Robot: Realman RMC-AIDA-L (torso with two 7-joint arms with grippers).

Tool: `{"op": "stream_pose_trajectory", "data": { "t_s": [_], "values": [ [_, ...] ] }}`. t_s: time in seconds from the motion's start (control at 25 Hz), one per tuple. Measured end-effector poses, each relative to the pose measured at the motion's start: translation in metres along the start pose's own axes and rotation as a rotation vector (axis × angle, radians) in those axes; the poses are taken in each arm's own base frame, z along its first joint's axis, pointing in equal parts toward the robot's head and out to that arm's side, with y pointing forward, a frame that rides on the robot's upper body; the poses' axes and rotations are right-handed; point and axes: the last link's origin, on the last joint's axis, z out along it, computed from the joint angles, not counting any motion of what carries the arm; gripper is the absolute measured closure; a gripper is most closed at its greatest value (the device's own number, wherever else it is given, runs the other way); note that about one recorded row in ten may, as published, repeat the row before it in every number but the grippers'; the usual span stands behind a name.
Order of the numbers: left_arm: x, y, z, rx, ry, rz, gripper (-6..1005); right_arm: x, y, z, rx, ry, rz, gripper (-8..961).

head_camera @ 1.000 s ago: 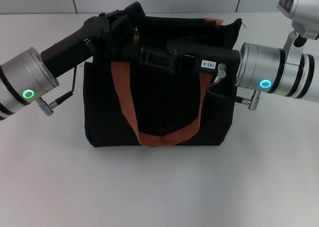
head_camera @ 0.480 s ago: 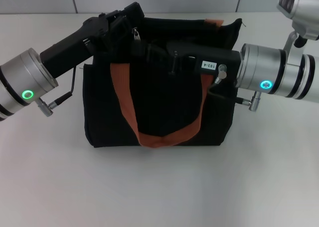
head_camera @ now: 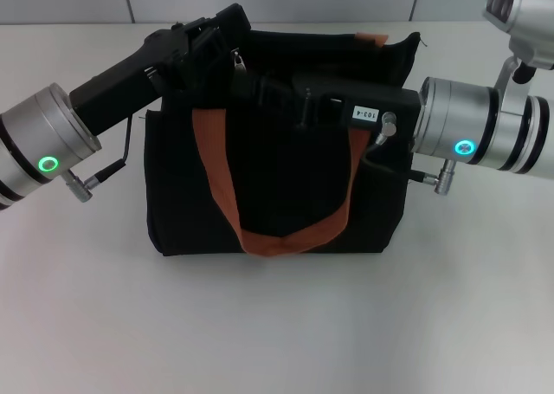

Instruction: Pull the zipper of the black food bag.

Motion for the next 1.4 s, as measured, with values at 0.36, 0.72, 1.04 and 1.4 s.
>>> {"op": "stream_pose_trajectory", "data": {
  "t_s": [0.36,0.72,1.04,1.4],
  "values": [
    [-0.001,0.000,-0.002,0.004,0.000,-0.002,967,-0.003,-0.003,-0.003,0.014,-0.005,0.019,955],
    [-0.001,-0.001,-0.005,0.016,0.009,-0.001,967,-0.001,-0.004,-0.004,0.025,-0.003,0.044,956],
    [-0.002,-0.001,-0.008,0.020,0.009,0.060,967,-0.001,-0.006,-0.005,0.039,-0.005,0.084,956],
    [-0.009,-0.002,-0.020,0.058,0.015,0.287,967,-0.005,-0.007,-0.001,0.040,0.008,0.129,957]
  ]
}}
